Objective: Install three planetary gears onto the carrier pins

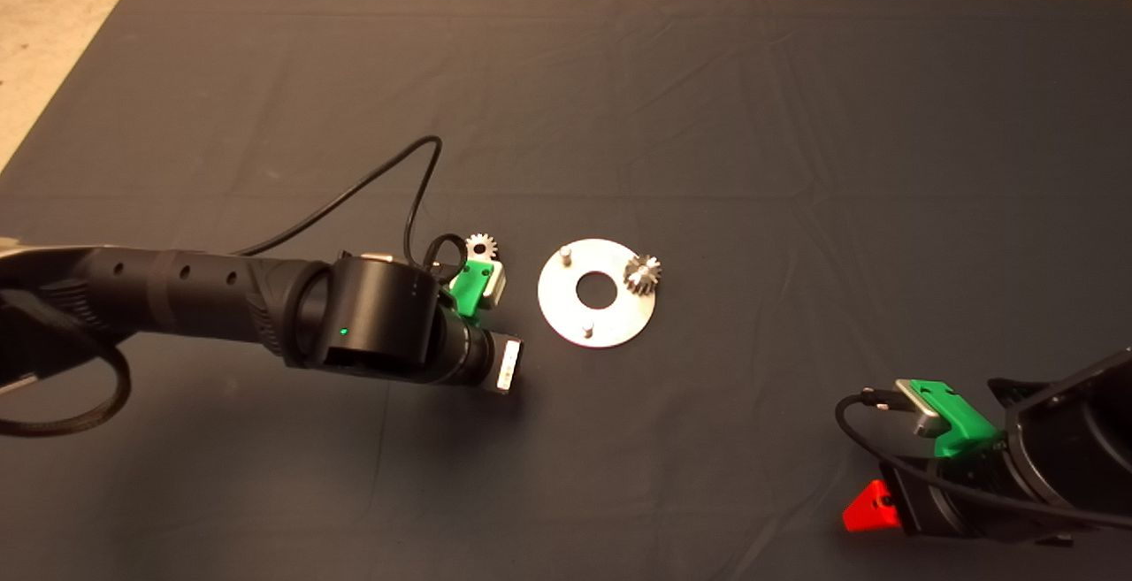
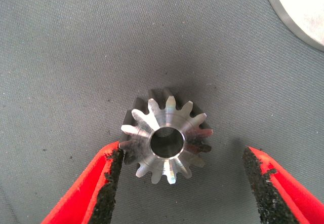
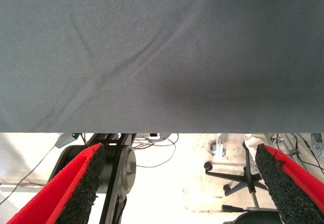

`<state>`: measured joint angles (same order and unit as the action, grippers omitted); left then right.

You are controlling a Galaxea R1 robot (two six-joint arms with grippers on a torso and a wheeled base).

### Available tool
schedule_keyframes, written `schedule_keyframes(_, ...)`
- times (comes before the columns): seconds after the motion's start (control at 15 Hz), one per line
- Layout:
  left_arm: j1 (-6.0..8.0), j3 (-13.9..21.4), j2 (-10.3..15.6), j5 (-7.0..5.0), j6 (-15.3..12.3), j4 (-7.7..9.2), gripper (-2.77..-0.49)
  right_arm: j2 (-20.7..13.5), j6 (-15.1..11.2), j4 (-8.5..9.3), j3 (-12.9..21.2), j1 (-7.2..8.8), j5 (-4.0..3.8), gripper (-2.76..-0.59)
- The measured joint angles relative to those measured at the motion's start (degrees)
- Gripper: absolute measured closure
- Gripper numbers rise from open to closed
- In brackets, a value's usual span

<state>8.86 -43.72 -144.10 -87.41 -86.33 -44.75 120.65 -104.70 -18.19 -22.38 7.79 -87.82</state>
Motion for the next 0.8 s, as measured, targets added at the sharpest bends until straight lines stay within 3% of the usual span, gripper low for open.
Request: schedule_keyframes(0.8,-1.32,0.0,0.0,-0.52,0.1,-2.0,-1.22,0.0,0.0,0.0,0.0,-0.02,0.0,-2.2)
